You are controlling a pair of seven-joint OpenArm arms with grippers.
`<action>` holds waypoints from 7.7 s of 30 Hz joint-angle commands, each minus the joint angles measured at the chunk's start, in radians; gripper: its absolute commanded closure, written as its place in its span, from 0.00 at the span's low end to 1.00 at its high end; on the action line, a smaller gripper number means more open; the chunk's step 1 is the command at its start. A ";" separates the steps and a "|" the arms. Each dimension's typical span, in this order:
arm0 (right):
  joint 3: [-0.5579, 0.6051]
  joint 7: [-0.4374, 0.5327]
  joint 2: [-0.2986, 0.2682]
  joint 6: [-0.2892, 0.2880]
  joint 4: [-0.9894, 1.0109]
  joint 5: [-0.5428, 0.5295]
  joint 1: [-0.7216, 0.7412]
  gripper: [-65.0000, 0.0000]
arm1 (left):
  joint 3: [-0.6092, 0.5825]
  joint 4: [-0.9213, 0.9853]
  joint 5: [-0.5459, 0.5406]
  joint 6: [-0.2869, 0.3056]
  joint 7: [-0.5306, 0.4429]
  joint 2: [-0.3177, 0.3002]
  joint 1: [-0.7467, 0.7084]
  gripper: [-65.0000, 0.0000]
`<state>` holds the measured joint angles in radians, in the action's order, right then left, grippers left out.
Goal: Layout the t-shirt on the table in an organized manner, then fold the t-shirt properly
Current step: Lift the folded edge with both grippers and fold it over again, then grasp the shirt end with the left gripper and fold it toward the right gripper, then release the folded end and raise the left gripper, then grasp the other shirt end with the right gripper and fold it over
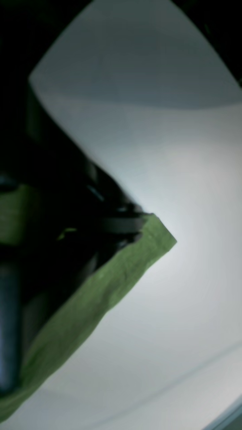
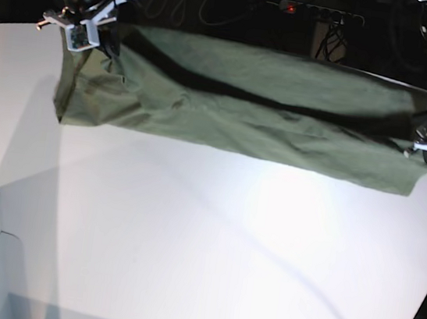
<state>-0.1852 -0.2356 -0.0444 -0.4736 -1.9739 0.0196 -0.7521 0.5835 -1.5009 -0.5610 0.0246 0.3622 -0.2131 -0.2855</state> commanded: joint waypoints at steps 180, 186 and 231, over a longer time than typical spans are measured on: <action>-0.285 -0.236 0.059 0.000 0.474 -0.013 0.520 0.33 | -0.483 -0.338 0.161 0.151 -0.016 -0.038 -0.183 0.44; -0.277 -0.236 0.031 0.000 0.572 -0.013 0.530 0.33 | -0.420 -0.332 0.157 0.151 -0.015 -0.038 -0.183 0.44; 0.240 -0.239 0.186 0.013 0.035 -0.013 0.334 1.00 | -0.379 -0.260 0.149 0.151 -0.015 -0.036 -0.246 0.44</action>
<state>0.0547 -0.5026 0.1383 -0.4591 -1.9198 0.0238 -0.4206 0.2012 -1.7443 -0.4053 0.1722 0.3695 -0.2432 -0.5262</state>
